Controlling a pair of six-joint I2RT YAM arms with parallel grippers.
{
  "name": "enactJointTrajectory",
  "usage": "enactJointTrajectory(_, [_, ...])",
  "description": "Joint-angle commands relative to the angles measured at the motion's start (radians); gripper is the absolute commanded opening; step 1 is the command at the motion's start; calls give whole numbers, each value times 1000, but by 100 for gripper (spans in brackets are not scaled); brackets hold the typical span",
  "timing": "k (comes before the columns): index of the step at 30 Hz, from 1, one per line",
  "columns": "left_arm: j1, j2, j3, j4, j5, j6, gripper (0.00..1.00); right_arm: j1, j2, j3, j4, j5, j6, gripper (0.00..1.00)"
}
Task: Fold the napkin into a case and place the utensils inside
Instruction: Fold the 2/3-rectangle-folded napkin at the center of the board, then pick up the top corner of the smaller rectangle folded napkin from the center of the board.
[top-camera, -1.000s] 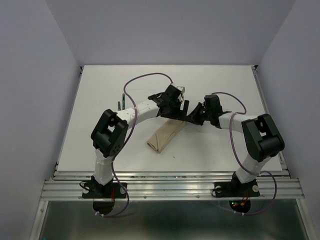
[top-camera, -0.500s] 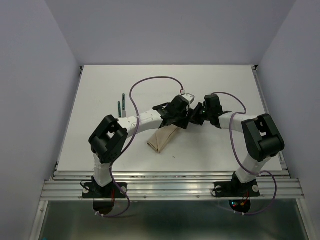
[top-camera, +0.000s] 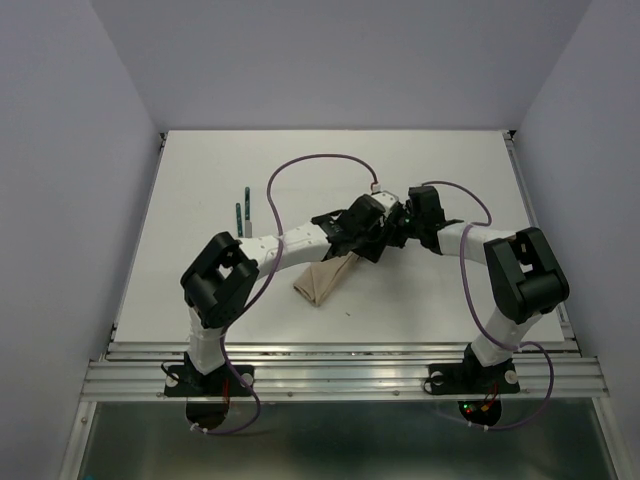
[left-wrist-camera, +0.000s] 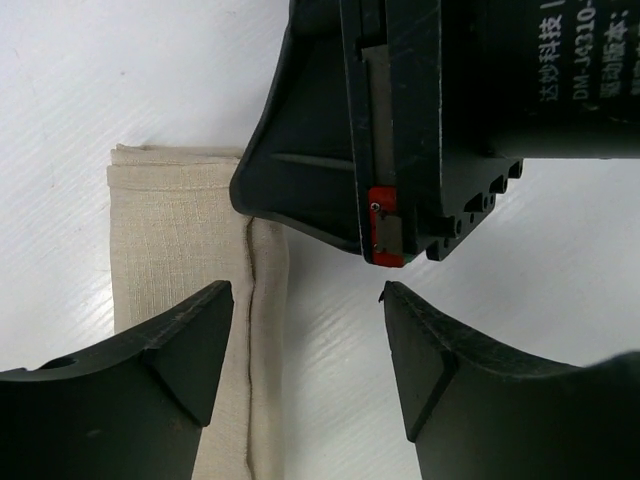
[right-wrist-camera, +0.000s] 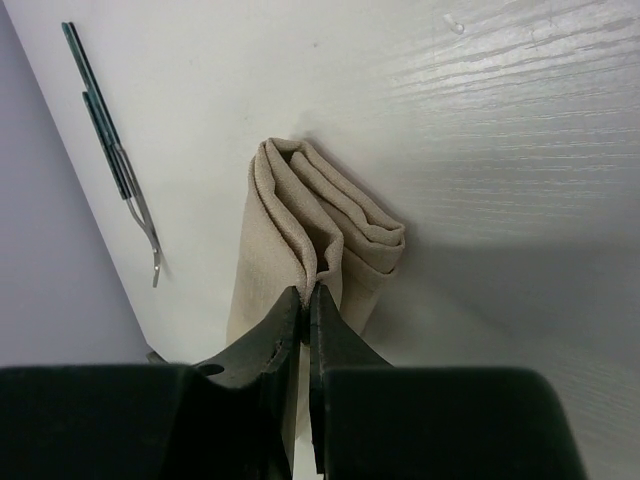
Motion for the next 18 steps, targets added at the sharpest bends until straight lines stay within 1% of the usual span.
enactJointTrajectory(1, [-9,16,19,32,-38,21,72,1,-13,44,18,-24,9,1])
enactJointTrajectory(2, [-12,24,19,37,-44,21,68,1,-16,46,18,-25,9,1])
enactJointTrajectory(4, [-14,28,20,42,-49,21,67,1,-16,47,18,-25,9,1])
enactJointTrajectory(8, [-15,33,17,51,-101,12,63,1,-14,52,13,-28,9,1])
enactJointTrajectory(9, [-15,33,16,54,-119,12,61,1,-16,52,13,-28,9,1])
enactJointTrajectory(12, [-15,37,14,60,-135,15,58,1,-16,52,15,-30,11,1])
enactJointTrajectory(18, [-15,62,29,62,-146,15,56,1,-15,52,15,-33,9,1])
